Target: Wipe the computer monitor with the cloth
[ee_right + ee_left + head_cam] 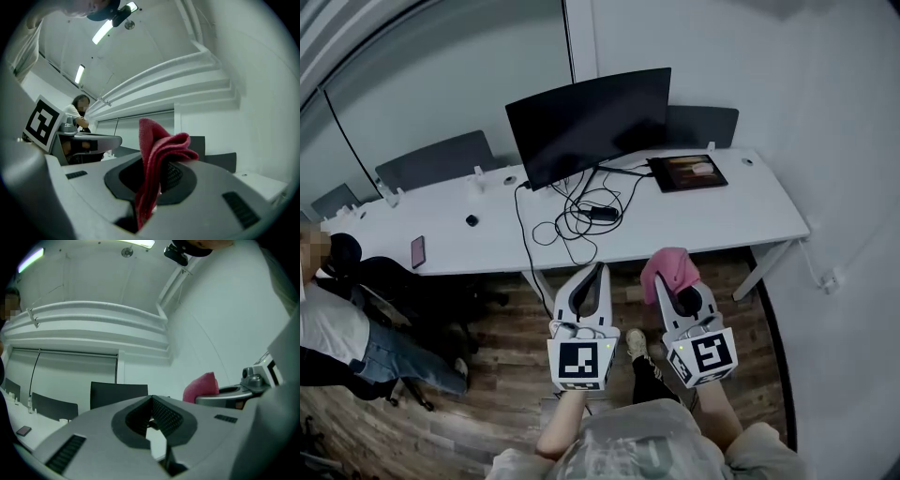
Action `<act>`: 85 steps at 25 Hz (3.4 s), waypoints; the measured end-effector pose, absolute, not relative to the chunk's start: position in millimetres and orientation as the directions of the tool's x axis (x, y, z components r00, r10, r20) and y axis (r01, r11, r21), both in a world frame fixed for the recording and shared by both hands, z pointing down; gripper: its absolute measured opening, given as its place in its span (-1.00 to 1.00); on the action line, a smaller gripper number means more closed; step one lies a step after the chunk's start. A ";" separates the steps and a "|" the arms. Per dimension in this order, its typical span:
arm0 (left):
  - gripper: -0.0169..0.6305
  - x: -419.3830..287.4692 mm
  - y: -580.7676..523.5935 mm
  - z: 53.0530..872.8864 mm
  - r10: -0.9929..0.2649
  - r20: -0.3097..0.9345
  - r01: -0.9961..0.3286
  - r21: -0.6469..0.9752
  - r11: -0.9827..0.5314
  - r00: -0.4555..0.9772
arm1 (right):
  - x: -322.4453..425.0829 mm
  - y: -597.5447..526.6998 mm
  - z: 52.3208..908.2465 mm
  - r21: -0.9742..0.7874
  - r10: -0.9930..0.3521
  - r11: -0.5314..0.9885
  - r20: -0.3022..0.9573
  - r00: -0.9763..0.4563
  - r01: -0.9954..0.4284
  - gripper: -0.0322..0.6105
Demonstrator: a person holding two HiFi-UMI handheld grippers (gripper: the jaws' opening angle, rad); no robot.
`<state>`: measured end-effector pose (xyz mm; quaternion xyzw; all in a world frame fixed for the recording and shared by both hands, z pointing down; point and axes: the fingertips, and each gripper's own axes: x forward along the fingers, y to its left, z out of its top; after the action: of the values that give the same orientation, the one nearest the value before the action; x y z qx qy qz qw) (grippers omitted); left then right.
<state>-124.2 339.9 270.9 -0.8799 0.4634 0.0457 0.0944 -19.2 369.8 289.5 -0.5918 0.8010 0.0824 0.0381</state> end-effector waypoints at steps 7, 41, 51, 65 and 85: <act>-0.90 -92.7 203.0 253.9 -0.830 -0.206 -0.855 -0.144 -0.498 0.518 | 18.0 217.6 276.9 0.098 -0.915 0.339 -0.195 -0.352 -0.936 -0.73; -0.90 -1.9 -107.7 243.8 -0.857 -0.186 -0.877 -0.089 -0.471 0.480 | 65.1 -92.9 249.1 0.144 -0.856 0.461 -0.188 -0.482 -0.875 -0.73; -0.90 24.1 -135.8 241.0 -0.814 -0.207 -0.839 -0.101 -0.534 0.543 | 80.5 -121.4 251.1 0.157 -0.877 0.421 -0.182 -0.445 -0.894 -0.73; -0.90 84.7 -184.0 285.3 -0.740 -0.164 -0.756 -0.065 -0.651 0.652 | 191.1 -199.1 335.8 0.151 -0.980 0.193 -0.022 -0.198 -0.969 -0.73; -0.90 143.0 -251.9 387.5 -0.665 0.021 -0.652 -0.177 -0.737 0.746 | 296.2 -303.5 527.3 -0.141 -0.971 -0.027 0.239 -0.008 -0.990 -0.73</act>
<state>143.0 -251.9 387.5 -0.9311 0.3537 -0.0415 0.0792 296.2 -303.5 527.3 -0.7034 0.6968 -0.1359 -0.0344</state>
